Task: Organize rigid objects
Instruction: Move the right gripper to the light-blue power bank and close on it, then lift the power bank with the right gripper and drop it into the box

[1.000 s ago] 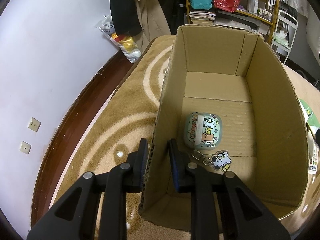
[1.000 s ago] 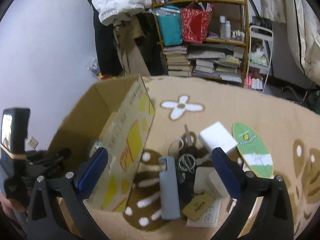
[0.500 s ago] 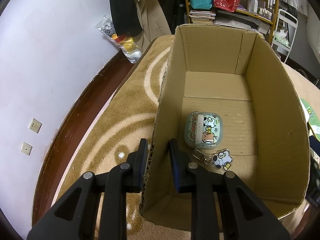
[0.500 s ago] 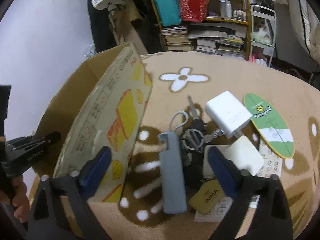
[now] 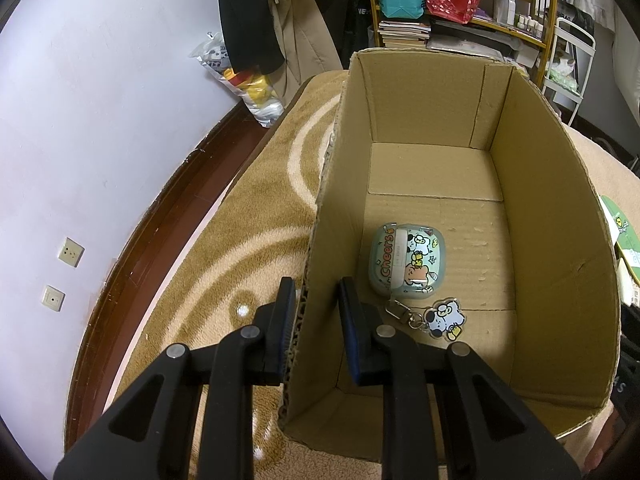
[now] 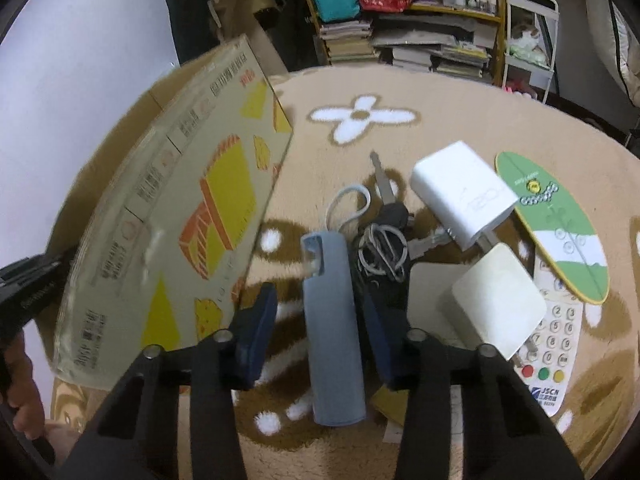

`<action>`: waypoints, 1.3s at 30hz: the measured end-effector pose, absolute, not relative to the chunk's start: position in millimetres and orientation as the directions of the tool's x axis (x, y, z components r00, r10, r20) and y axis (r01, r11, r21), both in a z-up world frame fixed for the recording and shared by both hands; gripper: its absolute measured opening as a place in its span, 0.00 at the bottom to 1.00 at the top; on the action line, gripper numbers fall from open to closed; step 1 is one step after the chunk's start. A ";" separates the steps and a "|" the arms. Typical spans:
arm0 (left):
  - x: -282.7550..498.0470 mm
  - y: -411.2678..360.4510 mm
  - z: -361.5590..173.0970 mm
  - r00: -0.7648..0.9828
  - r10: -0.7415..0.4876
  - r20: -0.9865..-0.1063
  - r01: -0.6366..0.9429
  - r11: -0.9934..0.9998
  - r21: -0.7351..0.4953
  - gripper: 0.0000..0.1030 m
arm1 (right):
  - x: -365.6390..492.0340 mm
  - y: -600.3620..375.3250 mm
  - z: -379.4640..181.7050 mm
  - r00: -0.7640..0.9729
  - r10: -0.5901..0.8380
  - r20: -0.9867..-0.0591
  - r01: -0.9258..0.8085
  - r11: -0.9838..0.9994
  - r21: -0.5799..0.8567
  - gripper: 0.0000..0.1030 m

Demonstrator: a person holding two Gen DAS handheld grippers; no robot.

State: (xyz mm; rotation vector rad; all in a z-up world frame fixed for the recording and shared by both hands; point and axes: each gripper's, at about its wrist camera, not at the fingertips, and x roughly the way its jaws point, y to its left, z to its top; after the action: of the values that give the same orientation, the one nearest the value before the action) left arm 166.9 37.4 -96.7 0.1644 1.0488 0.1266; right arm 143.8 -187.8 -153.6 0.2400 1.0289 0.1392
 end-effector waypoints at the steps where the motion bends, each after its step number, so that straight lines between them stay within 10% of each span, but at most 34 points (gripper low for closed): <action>1: 166.5 36.8 -96.8 0.494 0.183 -0.850 -0.024 0.980 0.196 0.20 | 144.3 -188.0 -156.7 0.501 0.234 -0.833 0.001 0.963 0.271 0.39; 16: 166.8 36.7 -97.1 0.494 0.183 -0.850 -0.023 0.980 0.198 0.20 | 149.2 -177.7 -170.6 0.489 0.214 -0.845 0.016 0.967 0.254 0.28; 39: 168.6 37.7 -98.0 0.489 0.167 -0.856 -0.018 0.983 0.181 0.20 | 163.0 -174.1 -43.0 0.733 0.248 -0.633 -0.064 0.952 0.298 0.28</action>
State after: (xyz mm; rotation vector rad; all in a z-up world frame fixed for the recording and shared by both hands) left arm 168.6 37.7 -98.0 0.1552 1.0550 0.1127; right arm 163.0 -174.1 -43.0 0.2651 0.7298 0.1737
